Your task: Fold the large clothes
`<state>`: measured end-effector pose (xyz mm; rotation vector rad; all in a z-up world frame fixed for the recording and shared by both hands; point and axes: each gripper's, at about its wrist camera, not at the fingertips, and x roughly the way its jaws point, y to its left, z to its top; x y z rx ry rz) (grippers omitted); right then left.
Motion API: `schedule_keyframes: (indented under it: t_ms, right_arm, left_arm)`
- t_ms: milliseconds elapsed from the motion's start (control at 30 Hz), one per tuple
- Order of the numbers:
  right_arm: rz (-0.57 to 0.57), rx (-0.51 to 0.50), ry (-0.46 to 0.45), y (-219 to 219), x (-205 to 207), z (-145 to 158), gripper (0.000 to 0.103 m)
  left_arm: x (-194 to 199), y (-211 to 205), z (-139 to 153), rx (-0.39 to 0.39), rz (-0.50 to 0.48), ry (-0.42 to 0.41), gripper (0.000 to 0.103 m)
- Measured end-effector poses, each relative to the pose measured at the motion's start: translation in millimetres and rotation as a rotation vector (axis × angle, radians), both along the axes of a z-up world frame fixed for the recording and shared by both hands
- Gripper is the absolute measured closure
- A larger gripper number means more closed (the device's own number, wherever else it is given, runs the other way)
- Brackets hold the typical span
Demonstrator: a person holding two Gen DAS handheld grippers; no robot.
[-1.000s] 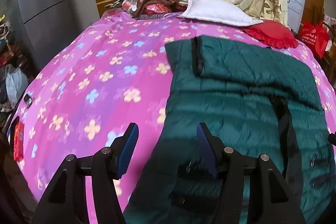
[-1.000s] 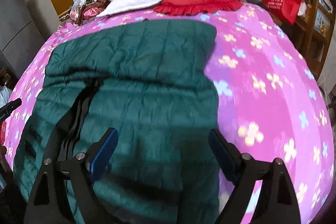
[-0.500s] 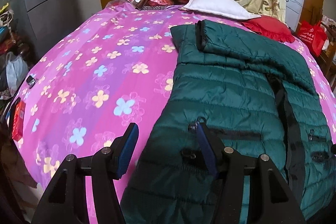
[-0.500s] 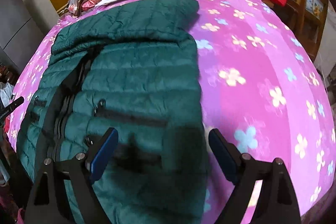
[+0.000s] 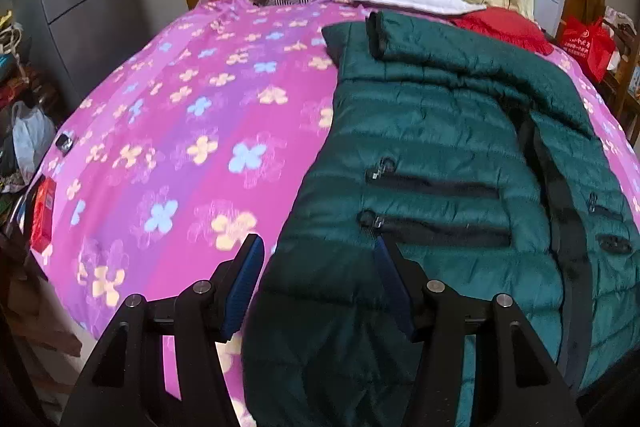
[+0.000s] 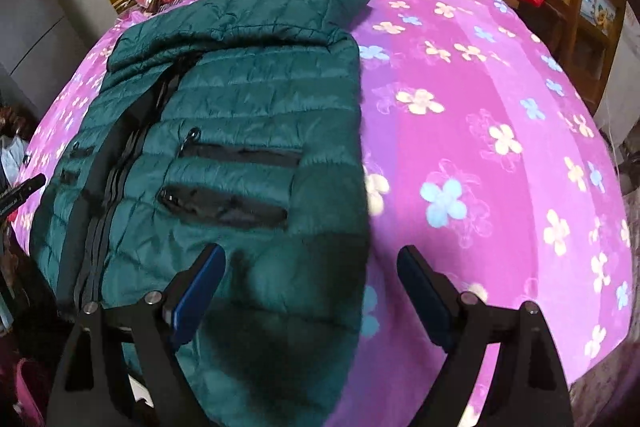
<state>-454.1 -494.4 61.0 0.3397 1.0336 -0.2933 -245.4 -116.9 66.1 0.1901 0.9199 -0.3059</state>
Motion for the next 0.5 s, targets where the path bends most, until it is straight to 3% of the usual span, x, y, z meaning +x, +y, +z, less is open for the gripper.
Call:
schedule_keyframes:
  t_ms: [233,500]
  right_arm:
    - [-0.01,0.1,0.0,-1.1,-20.0,-13.6,0.012]
    - [0.03,0.13,0.014,6.2,-22.3,-25.5,0.012]
  left_arm:
    - [-2.0,18.3,-15.8,-0.051,0.006,0.091,0.064]
    - [-2.5,32.7,-20.8,-0.113,0.027,0.135,0.064]
